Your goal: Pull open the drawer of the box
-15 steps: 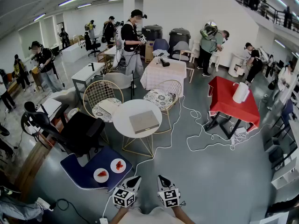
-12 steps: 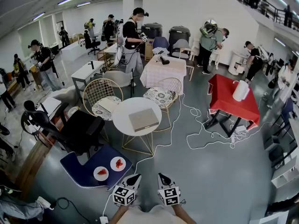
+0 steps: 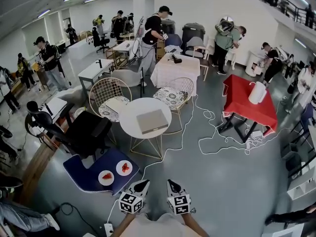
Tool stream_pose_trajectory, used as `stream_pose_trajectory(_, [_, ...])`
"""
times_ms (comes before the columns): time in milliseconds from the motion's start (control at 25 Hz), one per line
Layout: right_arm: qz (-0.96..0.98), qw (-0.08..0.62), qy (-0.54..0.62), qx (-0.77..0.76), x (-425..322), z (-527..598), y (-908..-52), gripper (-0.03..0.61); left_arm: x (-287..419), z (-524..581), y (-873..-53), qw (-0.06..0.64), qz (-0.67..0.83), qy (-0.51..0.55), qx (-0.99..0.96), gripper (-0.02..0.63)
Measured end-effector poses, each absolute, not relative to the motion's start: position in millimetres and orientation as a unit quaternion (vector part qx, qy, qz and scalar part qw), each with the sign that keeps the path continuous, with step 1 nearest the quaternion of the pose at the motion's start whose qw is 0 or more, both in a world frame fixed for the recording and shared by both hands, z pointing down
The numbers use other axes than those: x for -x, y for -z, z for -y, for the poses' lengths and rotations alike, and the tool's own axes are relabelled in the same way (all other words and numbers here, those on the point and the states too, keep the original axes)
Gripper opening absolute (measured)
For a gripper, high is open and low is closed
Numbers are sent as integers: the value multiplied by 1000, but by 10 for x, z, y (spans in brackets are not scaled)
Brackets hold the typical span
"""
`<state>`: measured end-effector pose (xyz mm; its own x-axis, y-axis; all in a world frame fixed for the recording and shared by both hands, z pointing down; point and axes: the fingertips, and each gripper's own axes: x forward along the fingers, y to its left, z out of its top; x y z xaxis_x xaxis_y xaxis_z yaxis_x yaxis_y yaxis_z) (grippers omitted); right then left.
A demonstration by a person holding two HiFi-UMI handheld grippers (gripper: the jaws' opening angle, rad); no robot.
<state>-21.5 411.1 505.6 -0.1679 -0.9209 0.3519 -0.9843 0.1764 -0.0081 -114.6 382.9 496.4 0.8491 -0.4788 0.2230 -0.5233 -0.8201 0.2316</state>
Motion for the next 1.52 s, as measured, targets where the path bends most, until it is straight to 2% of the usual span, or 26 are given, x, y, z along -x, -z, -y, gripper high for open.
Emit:
stream_pose_trajectory(760, [759,144,-131,-621,-256,-4473,-5243,15,494,-4150,-5051,136,242,-85,-957,11])
stream_pose_trajectory(1520, [759,154,-135,-618,-465,-4246,-5305,15,303,-3879,-5090,144,240,-83,-956,11])
